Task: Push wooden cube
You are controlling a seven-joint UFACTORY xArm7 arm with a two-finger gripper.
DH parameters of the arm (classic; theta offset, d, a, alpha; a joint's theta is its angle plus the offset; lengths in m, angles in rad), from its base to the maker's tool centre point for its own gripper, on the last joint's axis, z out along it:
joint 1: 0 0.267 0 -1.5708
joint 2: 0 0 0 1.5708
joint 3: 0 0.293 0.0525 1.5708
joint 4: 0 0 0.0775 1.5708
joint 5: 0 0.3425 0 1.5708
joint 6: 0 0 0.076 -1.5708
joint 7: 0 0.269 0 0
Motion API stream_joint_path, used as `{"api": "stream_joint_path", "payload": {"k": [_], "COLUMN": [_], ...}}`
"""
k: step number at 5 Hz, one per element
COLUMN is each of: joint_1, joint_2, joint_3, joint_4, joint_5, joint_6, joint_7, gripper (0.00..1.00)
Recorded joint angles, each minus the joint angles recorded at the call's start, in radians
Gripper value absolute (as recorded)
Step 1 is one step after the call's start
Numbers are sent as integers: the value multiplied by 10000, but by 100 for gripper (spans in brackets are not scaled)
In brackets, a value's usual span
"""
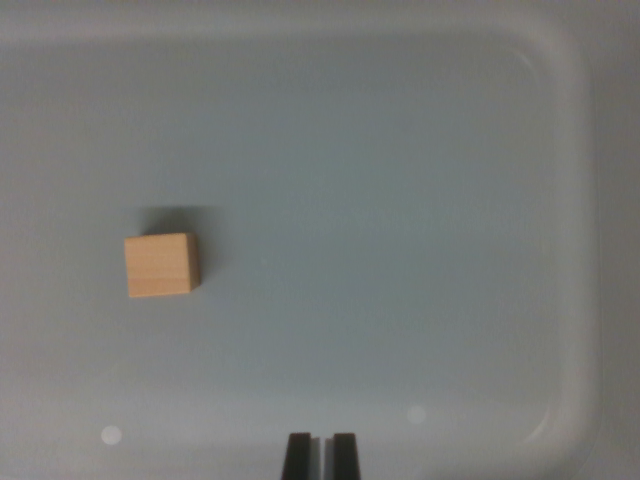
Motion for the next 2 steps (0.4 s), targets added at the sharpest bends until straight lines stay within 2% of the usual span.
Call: {"api": "stream_joint_path", "payload": {"k": [2], "joint_1": [10], "joint_2": [21], "joint_3": [11], "joint_4": [-84], "joint_5": [5], "joint_6": [-103], "joint_7": [14], "gripper": [0]}}
